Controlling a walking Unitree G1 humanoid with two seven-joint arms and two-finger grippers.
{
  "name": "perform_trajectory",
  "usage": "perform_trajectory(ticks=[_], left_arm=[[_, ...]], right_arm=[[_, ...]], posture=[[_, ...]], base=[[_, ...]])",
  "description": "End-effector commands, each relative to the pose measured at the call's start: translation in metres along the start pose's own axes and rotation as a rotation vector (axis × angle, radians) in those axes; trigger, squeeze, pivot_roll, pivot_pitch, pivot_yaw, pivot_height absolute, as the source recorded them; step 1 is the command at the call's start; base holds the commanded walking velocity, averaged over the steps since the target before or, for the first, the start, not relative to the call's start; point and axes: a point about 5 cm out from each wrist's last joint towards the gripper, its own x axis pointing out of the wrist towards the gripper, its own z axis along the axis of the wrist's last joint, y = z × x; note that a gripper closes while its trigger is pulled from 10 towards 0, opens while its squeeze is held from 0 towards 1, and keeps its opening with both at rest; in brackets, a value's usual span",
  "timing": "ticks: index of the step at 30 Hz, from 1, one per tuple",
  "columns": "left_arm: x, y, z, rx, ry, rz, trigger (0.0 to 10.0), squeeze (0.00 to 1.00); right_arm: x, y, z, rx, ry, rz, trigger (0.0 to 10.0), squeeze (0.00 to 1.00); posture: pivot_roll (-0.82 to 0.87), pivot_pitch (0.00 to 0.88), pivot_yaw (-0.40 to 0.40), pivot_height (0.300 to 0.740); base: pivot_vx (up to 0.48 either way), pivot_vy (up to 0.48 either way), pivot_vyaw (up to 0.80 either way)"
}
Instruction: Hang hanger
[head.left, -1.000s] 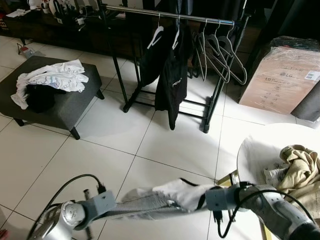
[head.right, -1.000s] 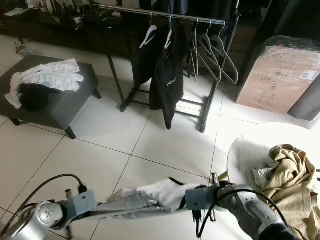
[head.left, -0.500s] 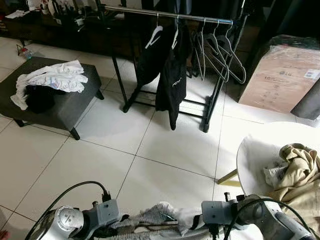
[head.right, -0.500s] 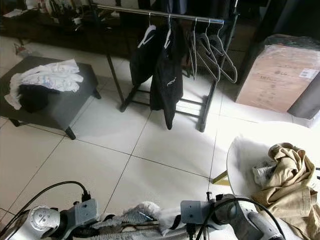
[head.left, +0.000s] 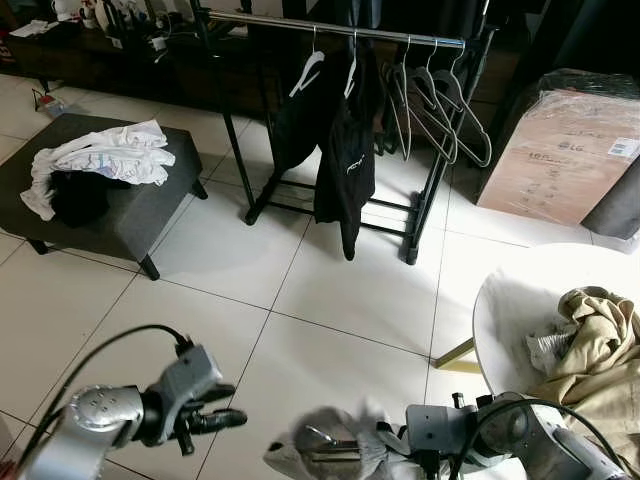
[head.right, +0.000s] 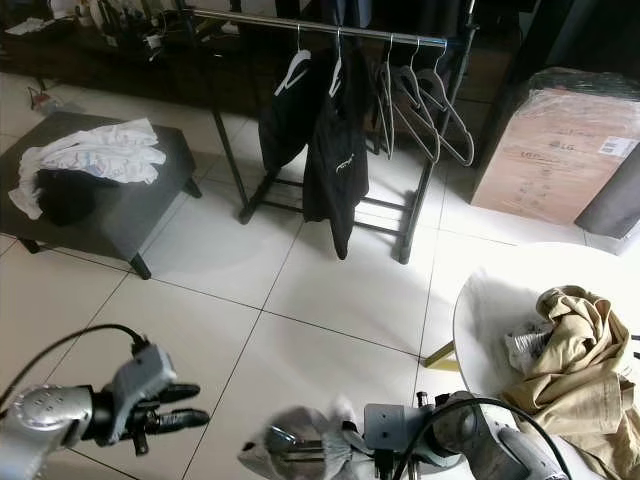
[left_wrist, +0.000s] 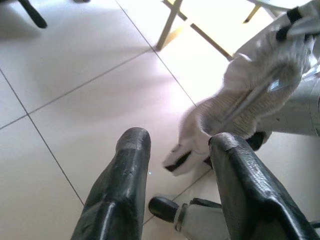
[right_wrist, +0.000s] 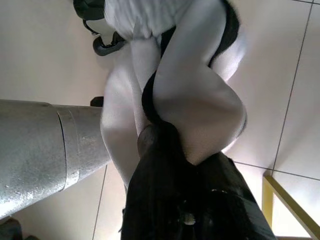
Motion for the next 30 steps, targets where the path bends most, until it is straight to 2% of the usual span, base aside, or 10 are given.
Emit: perform_trajectory(ticks=[1,6,8,11,19,20,21,23,26,30], left_arm=[[-0.004,-0.002,0.000,-0.011,0.001,-0.013,10.0,1.00],[0.007,-0.021,-0.006,-0.026,0.027,-0.134,10.0,1.00],[0.013,-0.035,-0.023,0.040,0.164,-0.208,10.0,1.00],[0.013,-0.047,-0.036,0.076,0.245,-0.282,10.0,1.00],[0.014,-0.047,-0.029,0.120,0.184,-0.264,10.0,1.00],[0.018,-0.043,-0.025,0.179,0.138,-0.208,10.0,0.67],[0.020,-0.042,-0.022,0.201,0.112,-0.182,10.0,0.00],[0.021,-0.042,-0.020,0.217,0.088,-0.161,10.0,0.00],[0.017,-0.052,-0.017,0.207,0.031,-0.220,10.0,0.00],[0.015,-0.056,-0.017,0.214,0.025,-0.245,10.0,0.00]], right_arm=[[0.004,0.006,0.002,0.013,-0.021,0.035,0.0,0.00],[0.004,0.007,0.013,0.025,-0.084,0.052,0.0,0.00],[0.003,0.006,0.018,0.047,-0.125,0.057,0.0,0.00],[-0.001,0.007,0.024,0.077,-0.187,0.074,0.0,0.00],[-0.005,0.012,0.030,0.063,-0.243,0.126,0.0,0.00],[-0.006,0.013,0.034,0.051,-0.275,0.138,0.0,0.00],[-0.008,0.014,0.038,0.036,-0.312,0.152,0.0,0.00],[-0.010,0.016,0.043,0.020,-0.351,0.168,0.0,0.00],[-0.015,0.019,0.045,0.005,-0.380,0.214,0.0,0.00],[-0.015,0.020,0.044,-0.006,-0.377,0.240,0.0,0.00]], posture=[[-0.05,0.190,0.010,0.740],[-0.05,0.178,0.014,0.740],[-0.06,0.170,0.015,0.740],[-0.06,0.164,0.017,0.740],[-0.06,0.157,0.017,0.740],[-0.06,0.156,0.017,0.740],[-0.06,0.153,0.018,0.740],[-0.06,0.153,0.018,0.740],[-0.06,0.153,0.018,0.740],[-0.05,0.161,0.017,0.740]], base=[[0.000,0.000,0.00],[0.000,0.000,0.00],[0.000,0.000,0.00],[0.000,0.000,0.00],[0.000,0.000,0.00],[0.000,0.000,0.00],[0.000,0.000,0.00],[0.000,0.000,0.00],[0.000,0.000,0.00],[0.000,0.000,0.00]])
